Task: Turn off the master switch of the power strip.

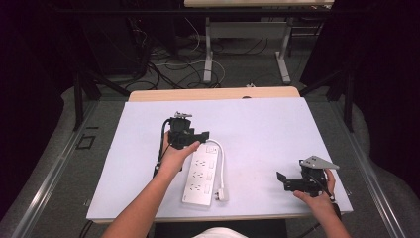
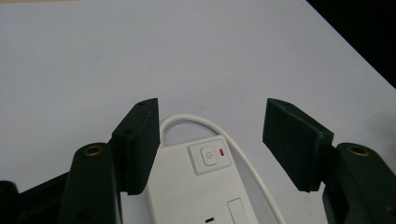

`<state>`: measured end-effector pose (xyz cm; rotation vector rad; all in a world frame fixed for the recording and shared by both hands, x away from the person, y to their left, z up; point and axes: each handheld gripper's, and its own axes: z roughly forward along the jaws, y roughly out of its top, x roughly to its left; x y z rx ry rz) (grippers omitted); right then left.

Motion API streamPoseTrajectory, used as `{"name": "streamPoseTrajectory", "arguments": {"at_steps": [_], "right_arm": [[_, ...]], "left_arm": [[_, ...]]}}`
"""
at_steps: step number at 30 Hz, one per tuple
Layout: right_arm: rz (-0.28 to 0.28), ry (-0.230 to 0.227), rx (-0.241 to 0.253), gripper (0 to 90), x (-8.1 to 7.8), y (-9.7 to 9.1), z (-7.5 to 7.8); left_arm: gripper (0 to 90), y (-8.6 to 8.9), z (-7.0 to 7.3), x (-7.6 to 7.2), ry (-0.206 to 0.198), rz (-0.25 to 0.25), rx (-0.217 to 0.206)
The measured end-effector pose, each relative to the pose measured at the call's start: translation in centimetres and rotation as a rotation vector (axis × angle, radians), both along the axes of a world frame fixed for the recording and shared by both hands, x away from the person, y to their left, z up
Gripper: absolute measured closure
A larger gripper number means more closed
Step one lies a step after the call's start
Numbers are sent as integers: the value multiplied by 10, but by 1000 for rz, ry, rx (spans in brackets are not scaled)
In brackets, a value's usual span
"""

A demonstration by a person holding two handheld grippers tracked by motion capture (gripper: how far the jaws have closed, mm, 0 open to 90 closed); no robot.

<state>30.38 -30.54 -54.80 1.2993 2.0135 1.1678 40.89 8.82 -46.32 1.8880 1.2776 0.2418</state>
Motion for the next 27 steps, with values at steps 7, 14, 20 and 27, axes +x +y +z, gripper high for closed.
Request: {"name": "streamPoseTrajectory", "arguments": {"at_steps": [7,14,20,27], "right_arm": [[-5,-5,0,3,0,0,-1],[1,0,-2,3,0,-1,0],[-3,-8,-9,3,1,-1,-1],[-5,-8,-8,3,1,-1,-2]], "left_arm": [[405,-4,-6,3,34,10,-6],[441,-9,-14,7,88,0,-20],[510,-16,-22,9,114,6,-2],[607,-19,-27,11,159,-11,3]]}}
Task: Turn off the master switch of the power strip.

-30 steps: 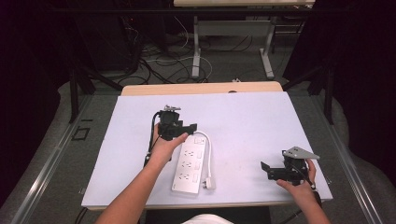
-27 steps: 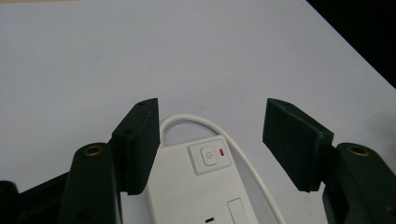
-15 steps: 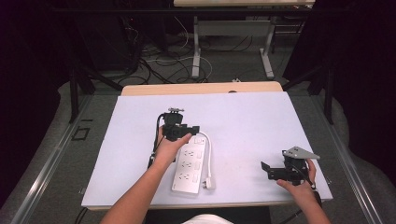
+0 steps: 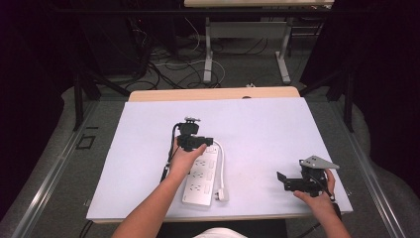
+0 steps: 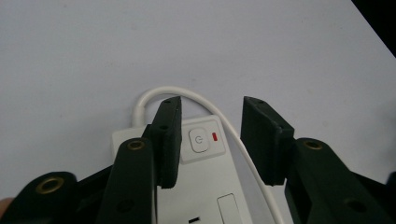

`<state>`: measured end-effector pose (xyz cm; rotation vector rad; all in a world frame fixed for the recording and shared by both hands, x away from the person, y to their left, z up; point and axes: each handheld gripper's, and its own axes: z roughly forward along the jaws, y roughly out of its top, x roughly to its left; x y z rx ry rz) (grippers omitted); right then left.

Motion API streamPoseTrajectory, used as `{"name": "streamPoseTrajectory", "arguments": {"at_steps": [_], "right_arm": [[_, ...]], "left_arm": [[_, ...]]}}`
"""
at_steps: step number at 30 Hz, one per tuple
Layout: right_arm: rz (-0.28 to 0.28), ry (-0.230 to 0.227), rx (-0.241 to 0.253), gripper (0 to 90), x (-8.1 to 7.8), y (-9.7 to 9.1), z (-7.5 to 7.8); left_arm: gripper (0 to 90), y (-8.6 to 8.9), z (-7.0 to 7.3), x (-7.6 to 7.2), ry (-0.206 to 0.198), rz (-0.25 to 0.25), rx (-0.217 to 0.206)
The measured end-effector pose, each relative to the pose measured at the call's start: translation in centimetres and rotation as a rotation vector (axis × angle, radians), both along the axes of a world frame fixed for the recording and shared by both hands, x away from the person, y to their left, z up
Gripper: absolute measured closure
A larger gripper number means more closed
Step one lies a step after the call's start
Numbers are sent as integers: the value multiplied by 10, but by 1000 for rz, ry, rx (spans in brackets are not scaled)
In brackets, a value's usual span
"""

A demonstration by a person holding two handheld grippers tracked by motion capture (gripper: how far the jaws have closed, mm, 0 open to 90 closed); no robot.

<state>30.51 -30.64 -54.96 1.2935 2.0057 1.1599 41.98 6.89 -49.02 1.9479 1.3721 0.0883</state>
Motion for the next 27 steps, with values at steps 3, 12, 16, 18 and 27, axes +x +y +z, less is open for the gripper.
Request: {"name": "streamPoseTrajectory", "arguments": {"at_steps": [3,12,16,18,27], "right_arm": [[0,0,0,3,0,0,0],[2,2,2,3,0,0,0],[0,1,0,3,0,0,0],[0,2,0,3,0,0,-1],[0,2,1,3,0,0,-1]], "left_arm": [[640,-2,-3,1,-9,10,-4],[767,-9,-11,3,25,20,21],[808,-11,-13,4,25,19,36],[834,-12,-16,4,40,24,37],[898,-15,-22,7,50,21,60]]}}
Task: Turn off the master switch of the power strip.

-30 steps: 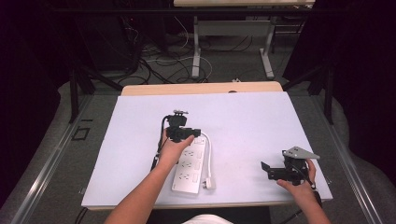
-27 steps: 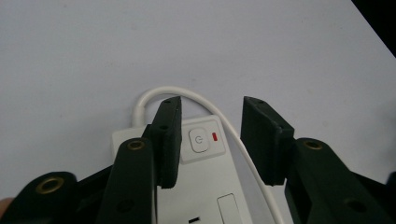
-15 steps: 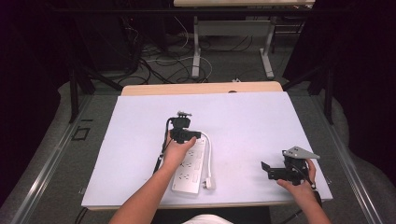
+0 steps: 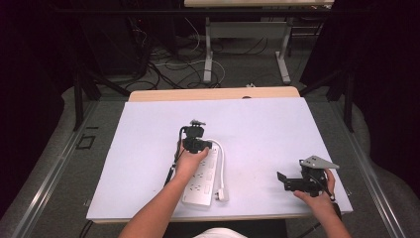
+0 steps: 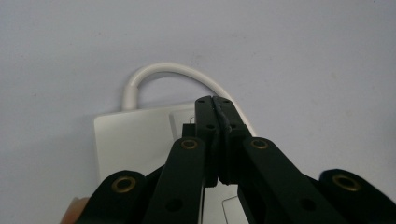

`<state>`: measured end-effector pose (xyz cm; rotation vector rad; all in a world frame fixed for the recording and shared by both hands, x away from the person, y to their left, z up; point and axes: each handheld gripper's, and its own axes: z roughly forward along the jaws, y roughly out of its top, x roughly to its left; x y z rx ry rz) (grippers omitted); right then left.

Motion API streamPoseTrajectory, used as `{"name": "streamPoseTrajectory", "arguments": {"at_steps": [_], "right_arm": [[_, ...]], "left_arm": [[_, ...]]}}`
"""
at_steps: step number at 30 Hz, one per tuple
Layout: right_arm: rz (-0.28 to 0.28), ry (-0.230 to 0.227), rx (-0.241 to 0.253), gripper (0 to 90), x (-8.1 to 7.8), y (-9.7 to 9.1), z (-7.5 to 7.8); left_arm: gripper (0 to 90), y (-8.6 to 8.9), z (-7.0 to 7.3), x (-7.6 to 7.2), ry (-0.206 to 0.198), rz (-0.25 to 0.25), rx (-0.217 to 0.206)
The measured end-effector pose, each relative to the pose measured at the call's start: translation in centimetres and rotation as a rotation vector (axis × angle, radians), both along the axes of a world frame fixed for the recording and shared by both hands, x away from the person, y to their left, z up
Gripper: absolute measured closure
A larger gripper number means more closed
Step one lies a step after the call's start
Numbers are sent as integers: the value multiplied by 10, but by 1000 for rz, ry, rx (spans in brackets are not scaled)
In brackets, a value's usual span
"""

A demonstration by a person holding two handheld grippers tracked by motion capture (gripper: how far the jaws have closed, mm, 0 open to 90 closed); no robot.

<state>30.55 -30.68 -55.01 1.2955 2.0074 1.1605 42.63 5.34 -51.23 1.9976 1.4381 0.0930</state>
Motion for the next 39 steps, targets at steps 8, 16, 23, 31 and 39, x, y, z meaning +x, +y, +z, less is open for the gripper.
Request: {"name": "streamPoseTrajectory", "arguments": {"at_steps": [8,16,23,31,39], "right_arm": [[6,11,0,4,0,0,0],[5,10,2,4,0,0,0],[7,8,0,4,0,0,0],[9,13,1,4,1,0,-1],[9,20,8,4,0,2,-1]], "left_arm": [[900,-2,-5,2,5,-2,10],[900,-4,-8,3,9,0,20],[900,-6,-9,3,-14,2,45],[900,-7,-8,3,-22,0,71],[900,-16,-9,-1,-55,-21,141]]}}
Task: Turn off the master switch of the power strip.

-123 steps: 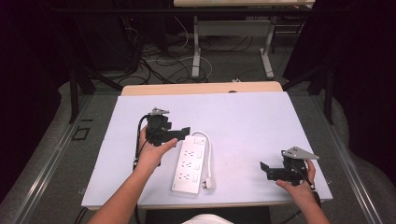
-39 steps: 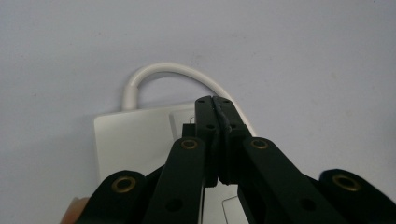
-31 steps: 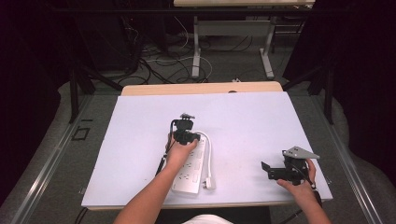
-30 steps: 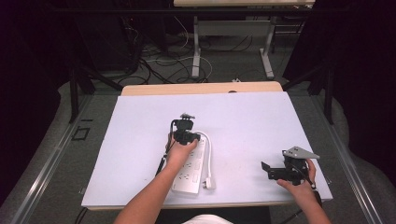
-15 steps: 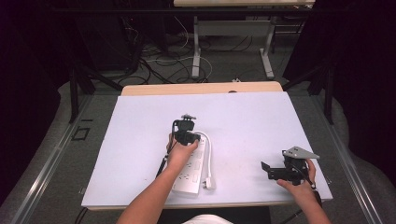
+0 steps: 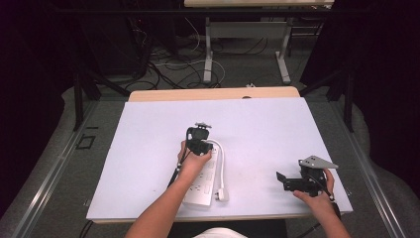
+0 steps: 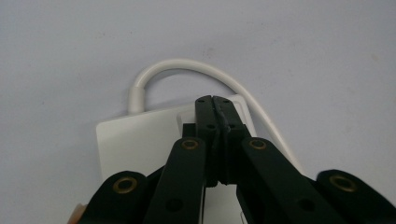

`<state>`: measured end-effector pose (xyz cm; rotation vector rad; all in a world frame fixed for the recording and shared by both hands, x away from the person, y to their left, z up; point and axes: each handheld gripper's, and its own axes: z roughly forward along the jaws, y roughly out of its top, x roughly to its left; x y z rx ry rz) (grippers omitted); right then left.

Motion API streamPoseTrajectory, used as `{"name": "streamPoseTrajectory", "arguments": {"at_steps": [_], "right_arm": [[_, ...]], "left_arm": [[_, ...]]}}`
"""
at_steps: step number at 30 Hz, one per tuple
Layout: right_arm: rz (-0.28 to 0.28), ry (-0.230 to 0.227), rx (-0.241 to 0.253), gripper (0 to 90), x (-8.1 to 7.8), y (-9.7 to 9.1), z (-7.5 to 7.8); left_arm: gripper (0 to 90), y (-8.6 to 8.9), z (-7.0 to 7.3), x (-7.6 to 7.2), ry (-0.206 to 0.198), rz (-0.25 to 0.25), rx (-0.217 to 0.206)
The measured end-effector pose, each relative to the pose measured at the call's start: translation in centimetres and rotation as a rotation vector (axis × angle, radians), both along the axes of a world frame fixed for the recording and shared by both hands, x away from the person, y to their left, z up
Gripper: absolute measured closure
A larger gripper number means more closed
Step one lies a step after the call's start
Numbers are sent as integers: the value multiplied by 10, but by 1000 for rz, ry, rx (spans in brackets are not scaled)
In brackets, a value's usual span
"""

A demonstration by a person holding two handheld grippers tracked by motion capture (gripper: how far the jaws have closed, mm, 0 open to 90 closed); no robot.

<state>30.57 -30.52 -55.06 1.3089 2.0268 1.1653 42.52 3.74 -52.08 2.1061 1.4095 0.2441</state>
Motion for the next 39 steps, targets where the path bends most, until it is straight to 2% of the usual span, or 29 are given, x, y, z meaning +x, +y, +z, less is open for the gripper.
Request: {"name": "streamPoseTrajectory", "arguments": {"at_steps": [2,3,5,6,7,9,10,12,14,17,19,24,29,39], "right_arm": [[0,0,-1,4,0,0,0],[-1,-1,-1,4,0,0,0],[-1,-1,-2,4,-1,0,0],[-1,-1,-2,4,-1,0,0],[-1,-3,-5,4,-1,1,0],[3,-10,-9,4,-1,0,1],[3,-10,-9,4,-1,0,1],[-2,-5,-3,4,-1,0,1],[-1,-5,-4,4,0,-2,0],[-14,-8,-1,6,1,-1,-1],[-3,-8,-4,6,0,-2,0],[-5,-10,-7,6,0,-1,0],[-2,-7,-3,6,0,-2,0],[-1,-10,-7,6,0,-2,0]], "left_arm": [[900,-3,-1,-2,-9,6,9],[900,-4,0,-2,-14,-16,30],[900,-7,0,-3,-21,-11,52],[900,-8,0,-4,-21,-6,50],[900,-7,-1,-4,-35,-9,44],[900,-4,0,-2,-12,-3,25],[900,-3,0,-2,-22,0,8],[900,-1,0,-2,-17,13,-8],[900,1,1,-1,-16,-3,-10],[900,3,0,1,-8,4,-34],[900,3,0,1,-5,12,-48],[900,5,0,2,1,16,-56],[900,6,-2,2,4,27,-88],[900,9,-3,2,2,24,-108]]}}
